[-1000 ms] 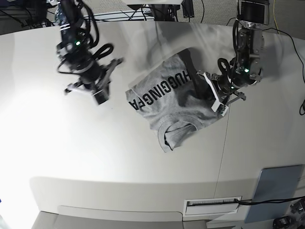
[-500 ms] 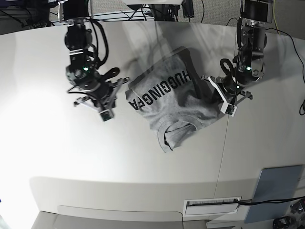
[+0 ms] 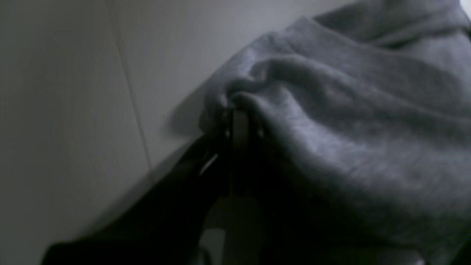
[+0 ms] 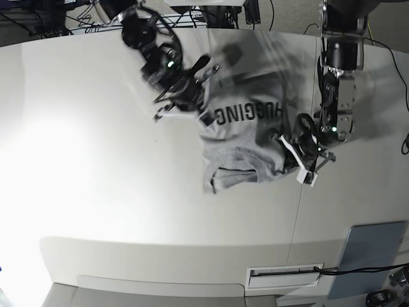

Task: Fold the T-shirt properly

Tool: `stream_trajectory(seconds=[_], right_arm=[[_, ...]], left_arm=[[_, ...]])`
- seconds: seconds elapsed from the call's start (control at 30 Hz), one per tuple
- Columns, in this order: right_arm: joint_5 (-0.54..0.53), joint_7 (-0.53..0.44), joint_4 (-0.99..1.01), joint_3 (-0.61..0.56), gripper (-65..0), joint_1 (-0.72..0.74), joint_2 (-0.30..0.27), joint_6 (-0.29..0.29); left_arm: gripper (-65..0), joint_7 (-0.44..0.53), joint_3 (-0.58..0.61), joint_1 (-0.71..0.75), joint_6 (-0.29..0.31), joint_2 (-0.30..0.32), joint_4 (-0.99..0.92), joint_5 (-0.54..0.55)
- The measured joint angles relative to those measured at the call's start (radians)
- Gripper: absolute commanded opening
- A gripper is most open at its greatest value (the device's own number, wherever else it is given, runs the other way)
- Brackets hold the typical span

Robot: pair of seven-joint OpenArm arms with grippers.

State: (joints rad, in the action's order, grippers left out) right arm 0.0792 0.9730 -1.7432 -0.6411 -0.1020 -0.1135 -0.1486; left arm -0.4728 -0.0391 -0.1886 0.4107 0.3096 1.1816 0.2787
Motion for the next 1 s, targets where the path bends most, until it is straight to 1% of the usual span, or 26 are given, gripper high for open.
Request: stream_trajectory(seconds=[0.1,0.2,0.23,0.3,0.4,0.47,0.53,0.6,0.7,0.83,0.9,0.93,1.0], right_arm=[[0.066,-0.004,-0.011,-0.044,-65.0,-0.022,0.000,0.055],[0.119,0.017,-0.062,-0.045,-65.0,-0.056,-0.003,0.099],[0.135,0.018,-0.091,-0.042,-65.0,-0.065,-0.006,0.106],[0.147,0.019,-0.158,-0.023,-65.0,-0.077,-0.018,0.121],[0.155,0.016,-0.252,0.043,-65.0,-0.105,-0.060,0.138],[0.154,0.022,-0.295,0.108,-65.0,-0.144,-0.092,0.145],[0.148,0.036,-0.342,0.175,-65.0,-0.188,-0.117,0.150],[0.133,0.045,-0.395,0.238,-65.0,-0.230,-0.134,0.154],[0.138,0.075,-0.478,0.327,-65.0,-0.314,-0.161,0.169],[0.137,0.118,-0.593,0.400,-65.0,-0.455,-0.167,0.170],[0.135,0.124,-0.600,0.415,-65.0,-0.527,-0.167,0.171],[0.137,0.150,-0.597,0.419,-65.0,-0.568,-0.167,0.171],[0.137,0.167,-0.595,0.419,-65.0,-0.653,-0.168,0.172]], left_arm=[[-65.0,0.003,-0.001,-0.007,0.031,-0.002,-0.003,0.002],[-65.0,0.002,0.000,-0.005,0.032,0.007,0.014,0.001],[-65.0,0.003,0.000,-0.002,0.032,0.017,0.030,0.011],[-65.0,-0.005,0.003,0.016,0.032,0.050,0.075,0.074],[-65.0,-0.066,-0.001,0.073,0.031,0.122,0.163,0.175],[-65.0,-0.106,-0.018,0.129,0.020,0.160,0.222,0.192],[-65.0,-0.111,-0.047,0.200,0.028,0.181,0.280,0.203],[-65.0,-0.113,-0.096,0.282,0.028,0.196,0.335,0.243],[-65.0,-0.113,-0.213,0.425,0.026,0.203,0.412,0.296],[-65.0,-0.114,-0.361,0.623,0.085,0.200,0.502,0.347],[-65.0,-0.110,-0.430,0.720,0.114,0.198,0.531,0.370],[-65.0,-0.109,-0.463,0.767,0.125,0.195,0.538,0.370],[-65.0,-0.109,-0.524,0.844,0.155,0.174,0.537,0.360]])
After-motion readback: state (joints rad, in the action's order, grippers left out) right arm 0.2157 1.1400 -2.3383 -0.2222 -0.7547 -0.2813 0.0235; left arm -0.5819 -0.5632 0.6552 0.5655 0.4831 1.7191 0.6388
